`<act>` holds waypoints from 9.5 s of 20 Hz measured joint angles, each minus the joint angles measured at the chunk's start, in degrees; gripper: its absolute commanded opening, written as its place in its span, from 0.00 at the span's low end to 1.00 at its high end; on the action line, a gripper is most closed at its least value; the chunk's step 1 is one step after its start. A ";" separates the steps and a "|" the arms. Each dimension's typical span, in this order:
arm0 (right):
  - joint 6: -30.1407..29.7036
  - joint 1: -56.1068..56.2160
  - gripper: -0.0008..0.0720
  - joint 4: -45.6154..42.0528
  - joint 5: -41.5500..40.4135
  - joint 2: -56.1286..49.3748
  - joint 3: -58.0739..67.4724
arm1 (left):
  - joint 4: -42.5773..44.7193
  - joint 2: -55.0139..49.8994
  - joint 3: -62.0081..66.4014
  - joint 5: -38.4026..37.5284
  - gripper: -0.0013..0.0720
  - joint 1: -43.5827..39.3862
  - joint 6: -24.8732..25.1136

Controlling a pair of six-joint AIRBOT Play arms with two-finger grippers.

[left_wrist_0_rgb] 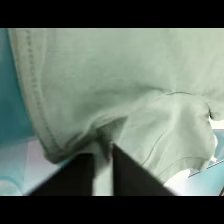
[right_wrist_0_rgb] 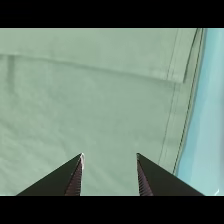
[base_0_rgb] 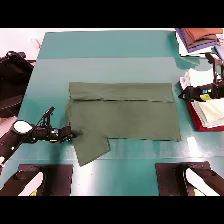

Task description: Fold the shirts.

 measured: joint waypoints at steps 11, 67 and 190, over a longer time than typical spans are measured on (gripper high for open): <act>-1.36 -25.49 0.66 1.29 6.73 -0.92 -23.50 | -0.17 0.00 1.79 -4.61 0.05 0.00 4.68; -15.28 -20.48 0.72 19.02 5.92 -39.06 7.89 | 1.62 -24.22 38.93 5.88 0.05 -6.93 0.55; -5.95 -41.38 0.83 3.48 -0.22 -5.84 3.15 | 18.53 -24.17 69.22 -1.01 0.05 -23.45 -4.09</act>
